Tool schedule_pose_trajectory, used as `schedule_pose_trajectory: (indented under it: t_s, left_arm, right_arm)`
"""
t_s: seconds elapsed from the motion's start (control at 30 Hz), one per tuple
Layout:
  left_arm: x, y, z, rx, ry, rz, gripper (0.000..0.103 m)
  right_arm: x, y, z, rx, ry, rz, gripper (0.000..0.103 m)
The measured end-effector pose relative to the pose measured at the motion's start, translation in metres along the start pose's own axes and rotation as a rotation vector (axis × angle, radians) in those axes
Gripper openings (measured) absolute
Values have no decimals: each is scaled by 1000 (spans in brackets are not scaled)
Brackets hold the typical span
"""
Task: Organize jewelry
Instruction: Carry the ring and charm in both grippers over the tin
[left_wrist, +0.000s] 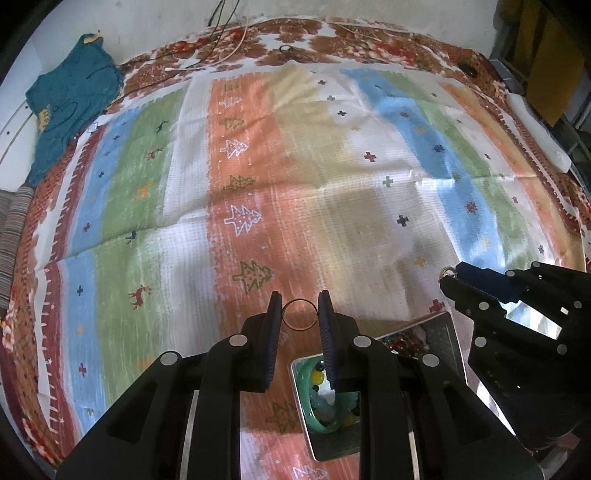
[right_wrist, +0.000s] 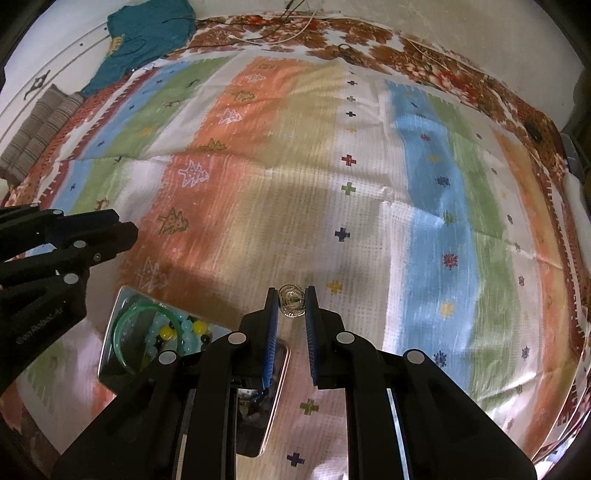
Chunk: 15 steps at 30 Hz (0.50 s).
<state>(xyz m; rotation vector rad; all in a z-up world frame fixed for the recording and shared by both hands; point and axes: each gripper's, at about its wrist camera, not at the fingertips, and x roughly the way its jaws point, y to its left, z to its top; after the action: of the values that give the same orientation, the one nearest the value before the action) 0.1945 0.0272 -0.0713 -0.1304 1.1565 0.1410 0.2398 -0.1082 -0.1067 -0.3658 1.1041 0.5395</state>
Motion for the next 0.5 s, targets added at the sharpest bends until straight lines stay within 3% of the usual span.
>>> schedule_pose_trajectory:
  t_s: [0.5]
  left_arm:
    - [-25,-9,-18,22,-31,-28,19]
  right_arm:
    - [-21,5,-14,1,-29,32,15]
